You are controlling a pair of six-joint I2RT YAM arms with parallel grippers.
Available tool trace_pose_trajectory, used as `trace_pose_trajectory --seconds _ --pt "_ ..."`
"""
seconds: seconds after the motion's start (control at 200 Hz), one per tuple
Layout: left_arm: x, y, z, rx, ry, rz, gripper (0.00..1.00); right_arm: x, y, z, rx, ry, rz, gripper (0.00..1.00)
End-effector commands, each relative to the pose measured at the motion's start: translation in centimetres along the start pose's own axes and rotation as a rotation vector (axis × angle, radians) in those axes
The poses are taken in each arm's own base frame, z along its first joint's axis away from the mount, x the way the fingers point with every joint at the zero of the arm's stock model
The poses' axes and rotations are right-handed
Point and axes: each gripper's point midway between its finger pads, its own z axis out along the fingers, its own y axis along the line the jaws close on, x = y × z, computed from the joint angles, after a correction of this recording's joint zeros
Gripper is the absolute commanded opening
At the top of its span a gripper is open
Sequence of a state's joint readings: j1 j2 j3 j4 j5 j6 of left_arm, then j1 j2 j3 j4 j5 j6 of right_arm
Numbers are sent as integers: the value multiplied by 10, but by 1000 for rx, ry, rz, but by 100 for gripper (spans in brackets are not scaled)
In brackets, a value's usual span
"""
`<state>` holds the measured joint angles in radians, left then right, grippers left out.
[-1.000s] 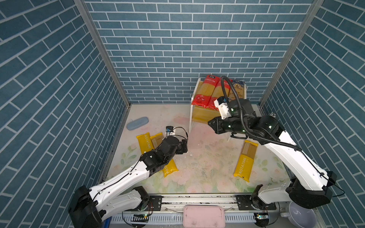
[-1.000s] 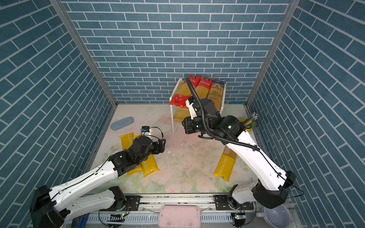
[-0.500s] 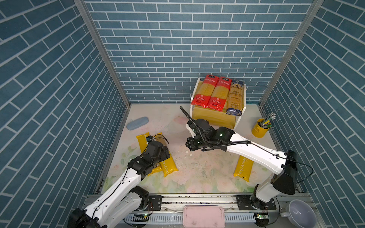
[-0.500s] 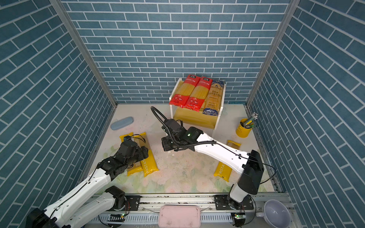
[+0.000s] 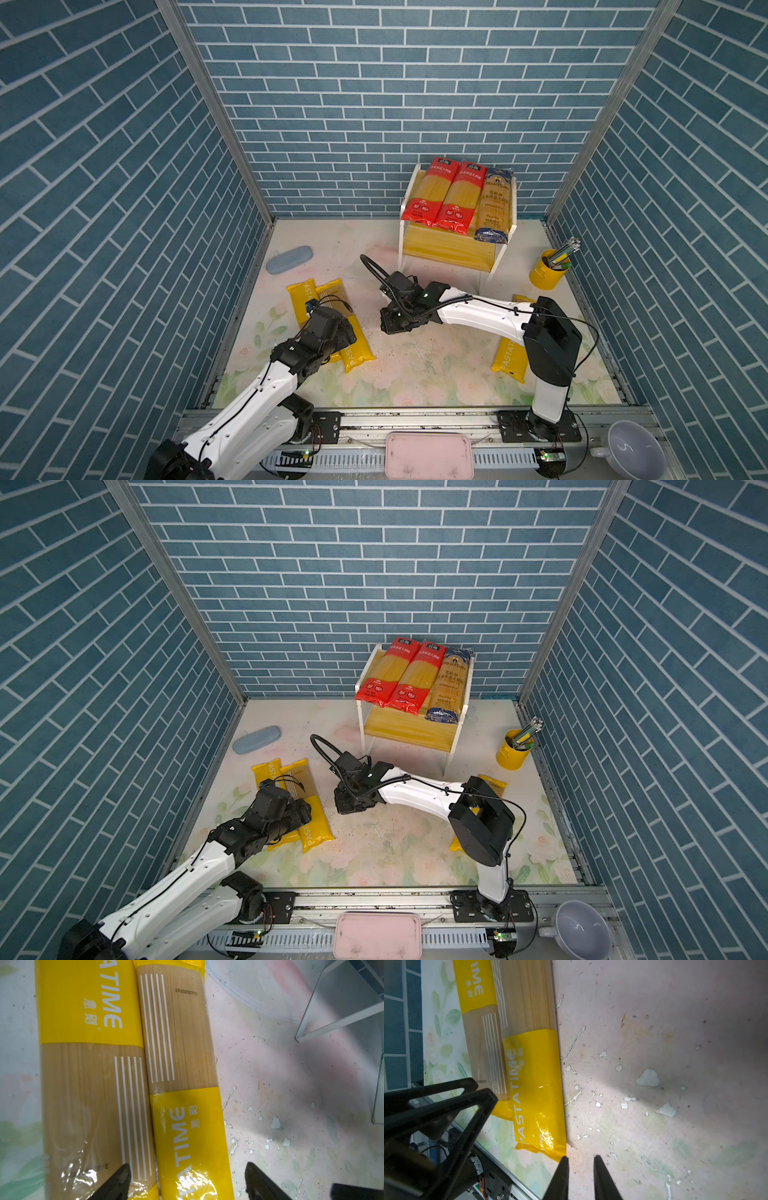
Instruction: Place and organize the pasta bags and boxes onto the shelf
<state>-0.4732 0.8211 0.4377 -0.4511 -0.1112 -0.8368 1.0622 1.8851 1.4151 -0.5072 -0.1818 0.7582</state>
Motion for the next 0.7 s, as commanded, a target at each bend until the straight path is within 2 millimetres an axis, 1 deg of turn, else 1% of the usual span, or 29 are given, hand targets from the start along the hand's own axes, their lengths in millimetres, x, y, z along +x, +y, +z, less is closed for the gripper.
trace_pose_trajectory --seconds 0.0,0.165,0.26,0.42,0.595,0.695 --pt "-3 4 1 -12 -19 -15 87 3 10 14 -46 45 20 29" --pt "-2 2 4 -4 -13 -15 86 8 9 31 -57 92 23 36" --pt "-1 0 5 8 -12 -18 85 9 15 39 -94 118 27 41" --pt "1 -3 7 36 -10 -37 85 10 27 49 -157 159 29 43" --pt "4 -2 6 49 -12 -41 85 10 35 61 -199 194 51 44" --pt "4 -2 7 59 -22 -53 85 10 38 65 -209 207 57 43"
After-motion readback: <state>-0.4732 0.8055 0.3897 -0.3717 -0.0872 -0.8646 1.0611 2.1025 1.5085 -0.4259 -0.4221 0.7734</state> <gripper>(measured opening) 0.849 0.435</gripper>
